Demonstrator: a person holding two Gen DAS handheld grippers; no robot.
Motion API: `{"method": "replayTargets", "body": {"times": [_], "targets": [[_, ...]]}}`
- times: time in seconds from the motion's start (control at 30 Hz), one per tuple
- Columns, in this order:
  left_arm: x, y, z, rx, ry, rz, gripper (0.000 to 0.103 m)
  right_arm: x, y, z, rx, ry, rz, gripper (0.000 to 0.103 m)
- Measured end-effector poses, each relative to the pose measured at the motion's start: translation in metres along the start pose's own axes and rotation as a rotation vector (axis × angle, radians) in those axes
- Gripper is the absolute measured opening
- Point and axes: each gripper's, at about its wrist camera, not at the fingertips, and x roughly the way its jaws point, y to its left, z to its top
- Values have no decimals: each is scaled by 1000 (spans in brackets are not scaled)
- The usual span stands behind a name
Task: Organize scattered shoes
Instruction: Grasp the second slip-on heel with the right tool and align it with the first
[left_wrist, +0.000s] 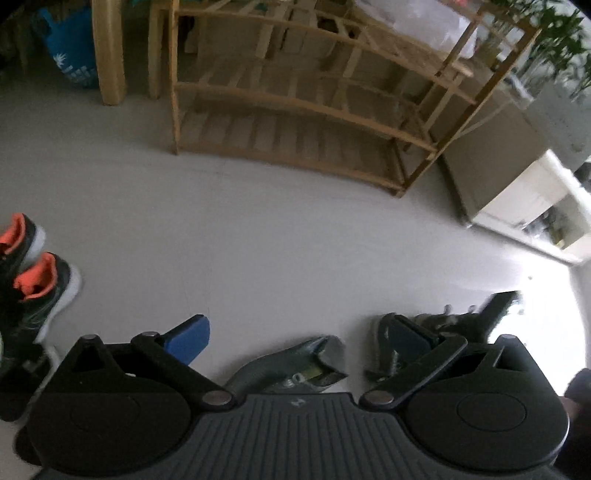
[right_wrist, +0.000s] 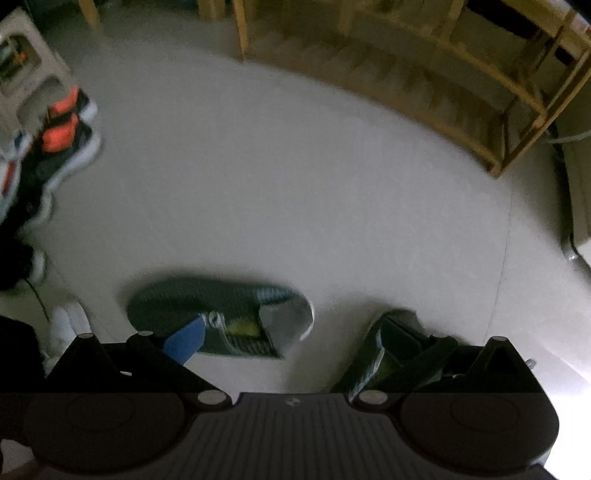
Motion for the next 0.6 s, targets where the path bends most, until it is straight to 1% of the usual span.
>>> {"method": "replayTargets", "body": {"times": [0.07, 0.1, 0.13, 0.2, 0.27, 0.43, 0.53, 0.6], "targets": [[4, 6, 3, -53, 39, -12, 103, 19, -2, -4, 48, 47, 18, 103], [4, 10, 5, -80, 35, -46, 103, 27, -6, -5, 89, 68, 32, 103], [4, 10, 7, -85, 29, -54, 103, 33, -8, -6, 122, 80, 40, 103], [4, 10, 12, -76, 29, -50, 103, 49, -16, -9, 228, 115, 57, 103], [4, 10, 16, -80, 39, -77, 103, 64, -23, -12, 318, 145, 66, 103], [-1, 8, 18, -109, 67, -163, 103, 97, -22, -11, 390, 179, 67, 103], [-3, 7, 17, -105, 73, -187, 103, 113, -22, -12, 447, 211, 86, 103], [-3, 8, 17, -117, 82, -197, 103, 126, -18, -17, 505, 243, 120, 103]]}}
